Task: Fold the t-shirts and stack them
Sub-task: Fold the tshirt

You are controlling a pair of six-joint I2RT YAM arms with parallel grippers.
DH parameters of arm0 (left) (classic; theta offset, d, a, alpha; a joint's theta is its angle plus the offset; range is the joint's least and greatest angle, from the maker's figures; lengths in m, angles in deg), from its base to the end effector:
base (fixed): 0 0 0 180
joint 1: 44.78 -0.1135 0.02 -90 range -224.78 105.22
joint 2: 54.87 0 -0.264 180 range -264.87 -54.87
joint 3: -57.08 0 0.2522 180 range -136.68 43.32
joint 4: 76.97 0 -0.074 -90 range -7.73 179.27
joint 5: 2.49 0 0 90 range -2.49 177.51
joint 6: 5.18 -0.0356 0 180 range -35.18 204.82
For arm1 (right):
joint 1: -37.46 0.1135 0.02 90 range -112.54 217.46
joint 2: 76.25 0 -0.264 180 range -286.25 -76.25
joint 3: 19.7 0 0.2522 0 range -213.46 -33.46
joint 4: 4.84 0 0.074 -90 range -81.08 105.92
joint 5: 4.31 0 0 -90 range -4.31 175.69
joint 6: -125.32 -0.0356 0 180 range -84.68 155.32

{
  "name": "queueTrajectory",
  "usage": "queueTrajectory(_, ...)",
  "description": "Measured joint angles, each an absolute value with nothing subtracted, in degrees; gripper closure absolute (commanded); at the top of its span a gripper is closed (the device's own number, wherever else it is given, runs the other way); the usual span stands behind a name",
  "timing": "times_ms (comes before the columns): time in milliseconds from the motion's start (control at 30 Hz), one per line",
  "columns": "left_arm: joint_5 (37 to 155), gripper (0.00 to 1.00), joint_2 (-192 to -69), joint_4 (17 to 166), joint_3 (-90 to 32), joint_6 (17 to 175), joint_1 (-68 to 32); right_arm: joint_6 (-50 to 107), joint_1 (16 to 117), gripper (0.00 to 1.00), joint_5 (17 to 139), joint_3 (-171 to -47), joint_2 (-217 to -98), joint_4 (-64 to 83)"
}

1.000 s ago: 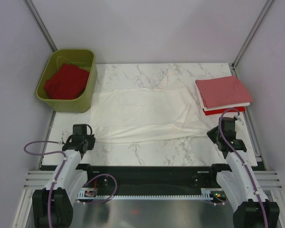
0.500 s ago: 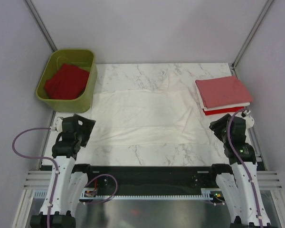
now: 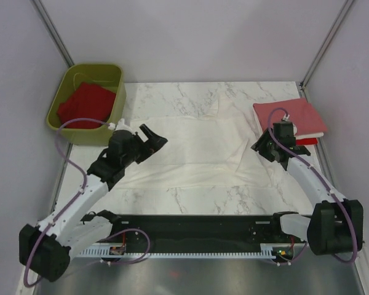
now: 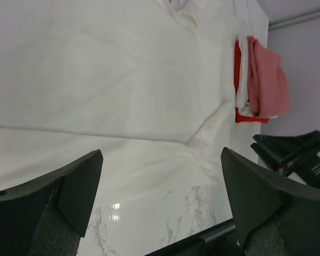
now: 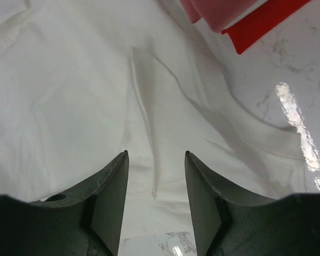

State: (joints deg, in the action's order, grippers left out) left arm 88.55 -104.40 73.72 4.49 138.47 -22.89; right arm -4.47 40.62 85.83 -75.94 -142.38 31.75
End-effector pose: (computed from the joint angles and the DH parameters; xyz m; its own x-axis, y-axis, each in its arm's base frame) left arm 0.1842 -0.0747 0.2793 -0.5556 -0.6446 -0.5251 -0.1006 0.6791 -0.7271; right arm 0.2367 0.0130 0.2321 -0.5905 0.6083 -0.5303 0.4223 0.7929 0.4393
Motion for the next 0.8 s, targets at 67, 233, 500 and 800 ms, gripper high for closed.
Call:
queueTrajectory(67, 87.2, 0.00, -113.0, 77.0, 1.3, 136.5, -17.6, -4.5, 42.1, 0.45, 86.0, -77.6, -146.3, 30.7)
queueTrajectory(233, 85.1, 0.01, -132.1, 82.8, -11.0, 130.5, -9.5, -5.3, 43.0, 0.46, 86.6, -82.8, -155.0, 26.7)
queueTrajectory(500, 85.1, 0.04, -151.2, 91.5, -26.2, 116.0, -2.5, -6.7, 43.0, 0.44, 88.3, -88.1, -165.6, 22.4)
queueTrajectory(800, 87.1, 0.24, -152.8, 93.9, -26.3, 107.8, 4.8, -11.8, 43.0, 0.52, 86.5, -84.2, -169.5, 12.5)
